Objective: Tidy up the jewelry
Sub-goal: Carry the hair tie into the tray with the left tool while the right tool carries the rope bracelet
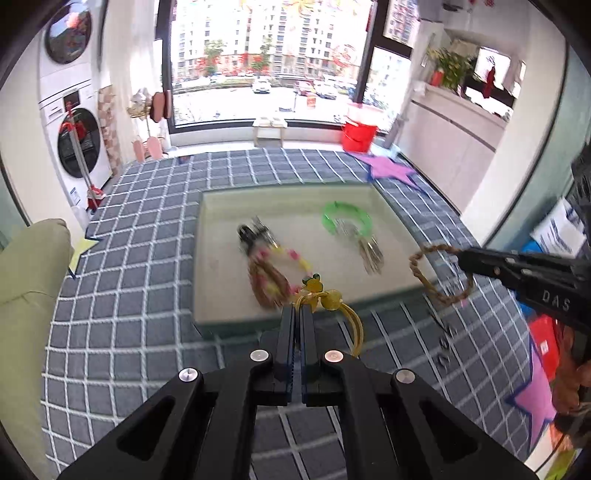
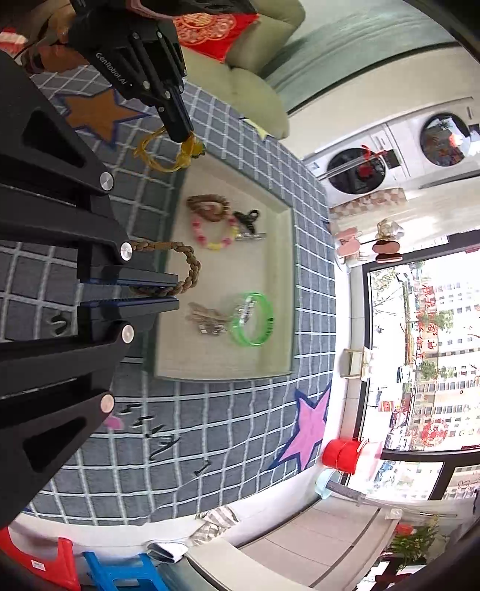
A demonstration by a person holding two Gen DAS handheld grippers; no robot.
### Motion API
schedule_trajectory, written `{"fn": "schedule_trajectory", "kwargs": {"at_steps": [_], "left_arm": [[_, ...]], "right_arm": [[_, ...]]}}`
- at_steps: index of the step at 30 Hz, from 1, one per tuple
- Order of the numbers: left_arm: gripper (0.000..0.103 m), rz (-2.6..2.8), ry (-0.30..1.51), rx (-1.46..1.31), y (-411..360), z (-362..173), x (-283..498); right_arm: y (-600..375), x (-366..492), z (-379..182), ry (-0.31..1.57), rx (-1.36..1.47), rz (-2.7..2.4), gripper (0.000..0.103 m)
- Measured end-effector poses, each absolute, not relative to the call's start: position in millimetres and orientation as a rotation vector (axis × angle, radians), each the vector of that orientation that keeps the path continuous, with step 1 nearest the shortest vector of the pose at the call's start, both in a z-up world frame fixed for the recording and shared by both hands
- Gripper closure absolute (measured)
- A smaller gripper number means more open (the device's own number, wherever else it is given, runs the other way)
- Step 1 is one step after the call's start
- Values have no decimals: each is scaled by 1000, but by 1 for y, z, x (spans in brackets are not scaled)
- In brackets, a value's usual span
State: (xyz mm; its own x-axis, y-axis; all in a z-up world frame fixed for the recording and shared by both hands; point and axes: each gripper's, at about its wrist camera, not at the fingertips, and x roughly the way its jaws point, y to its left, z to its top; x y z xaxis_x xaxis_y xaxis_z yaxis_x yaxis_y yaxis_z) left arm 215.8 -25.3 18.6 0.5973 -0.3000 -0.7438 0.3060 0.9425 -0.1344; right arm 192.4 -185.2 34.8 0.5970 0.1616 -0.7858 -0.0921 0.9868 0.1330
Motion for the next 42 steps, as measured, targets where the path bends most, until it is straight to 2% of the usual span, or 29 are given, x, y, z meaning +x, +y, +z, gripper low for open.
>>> {"fn": "schedule_trajectory", "kwargs": {"at_steps": [9,23,42], "left_arm": [[88,-279,863,-4,-14,11,266],[88,-244,942,8,-24,-35,320],[88,-223,962,88,-39,-63,331]], "right_arm": [[-194,240,24,945,160,130,97],[-193,290,-30,1032,243,109,97],[-177,309,-68,1083,166,58,97]]}}
